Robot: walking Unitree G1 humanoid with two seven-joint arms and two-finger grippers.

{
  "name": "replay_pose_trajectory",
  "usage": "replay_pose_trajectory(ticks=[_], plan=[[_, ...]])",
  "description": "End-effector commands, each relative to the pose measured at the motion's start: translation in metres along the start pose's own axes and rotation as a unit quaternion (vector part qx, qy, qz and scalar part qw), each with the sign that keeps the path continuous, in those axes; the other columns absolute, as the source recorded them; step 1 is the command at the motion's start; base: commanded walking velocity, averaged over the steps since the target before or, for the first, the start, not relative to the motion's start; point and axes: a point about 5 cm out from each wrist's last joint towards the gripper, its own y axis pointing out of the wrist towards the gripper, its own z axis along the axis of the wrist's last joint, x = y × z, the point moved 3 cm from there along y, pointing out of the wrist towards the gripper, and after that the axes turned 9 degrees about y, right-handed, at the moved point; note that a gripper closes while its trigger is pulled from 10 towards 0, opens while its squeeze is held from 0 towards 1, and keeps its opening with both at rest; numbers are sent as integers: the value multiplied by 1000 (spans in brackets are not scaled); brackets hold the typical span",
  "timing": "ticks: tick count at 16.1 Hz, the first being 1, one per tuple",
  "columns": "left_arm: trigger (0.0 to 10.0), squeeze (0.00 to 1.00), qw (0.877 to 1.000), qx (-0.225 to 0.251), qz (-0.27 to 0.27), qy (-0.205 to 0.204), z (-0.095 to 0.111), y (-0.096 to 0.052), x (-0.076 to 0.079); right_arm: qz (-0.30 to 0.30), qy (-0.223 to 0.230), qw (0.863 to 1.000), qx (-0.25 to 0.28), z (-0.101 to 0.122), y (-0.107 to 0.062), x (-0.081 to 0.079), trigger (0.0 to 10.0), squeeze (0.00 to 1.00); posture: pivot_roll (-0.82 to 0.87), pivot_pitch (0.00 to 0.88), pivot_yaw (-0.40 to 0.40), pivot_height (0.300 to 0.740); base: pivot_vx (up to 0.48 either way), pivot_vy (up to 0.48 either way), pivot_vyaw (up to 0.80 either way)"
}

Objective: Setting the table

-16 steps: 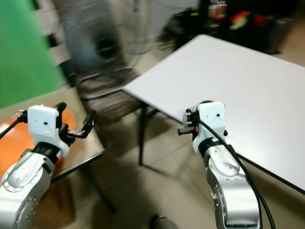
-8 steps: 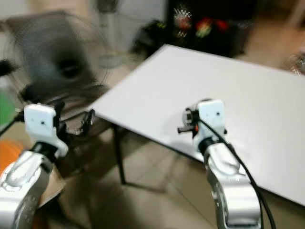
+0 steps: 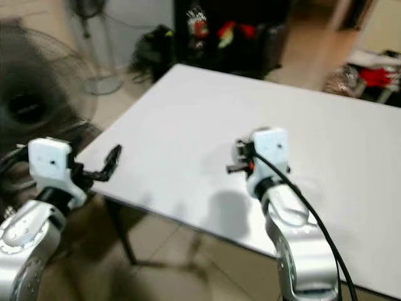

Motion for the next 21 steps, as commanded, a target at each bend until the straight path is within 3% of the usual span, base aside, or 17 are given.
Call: replay_pose_trajectory(ticks=[1, 8, 12, 15, 16, 17, 19, 21], plan=[[10000, 0, 1000, 5, -19, -4, 3, 2, 8, -19, -14, 1000, 6, 5, -2, 10, 10000, 0, -71, 0, 11, 740, 292, 0, -800], [10000, 0, 999, -2, -40, 0, 0, 2, 9, 11, -41, 999, -9, 8, 3, 0, 10000, 0, -65, 0, -1, 740, 275, 0, -79], [10000, 0, 999, -3, -52, 4, 2, 8, 6, 51, -72, 996, -20, 16, 20, -6, 10000, 0, -70, 0, 17, 740, 132, 0, 0], [10000, 0, 992, 1, -123, 30, 8, 15, 11, 149, -169, 972, -67, 27, 63, -11, 10000, 0, -86, 0, 33, 740, 0, 0, 0], [10000, 0, 990, 4, -139, 36, 10, 16, 13, 164, -185, 966, -77, 28, 70, -11, 10000, 0, -88, 0, 34, 740, 0, 0, 0], [10000, 0, 983, 8, -180, 46, 14, 18, 16, 197, -232, 947, -102, 29, 85, -12, 10000, 0, -91, 5, 35, 740, 0, 0, 0], [10000, 0, 975, 4, -214, 52, 17, 21, 16, 228, -248, 933, -127, 31, 98, -13, 10000, 0, -95, 15, 37, 740, 0, 0, 0], [10000, 0, 961, -8, -267, 68, 18, 20, 16, 269, -271, 910, -160, 36, 116, -8, 10000, 0, -95, 31, 37, 740, 0, 0, 0]])
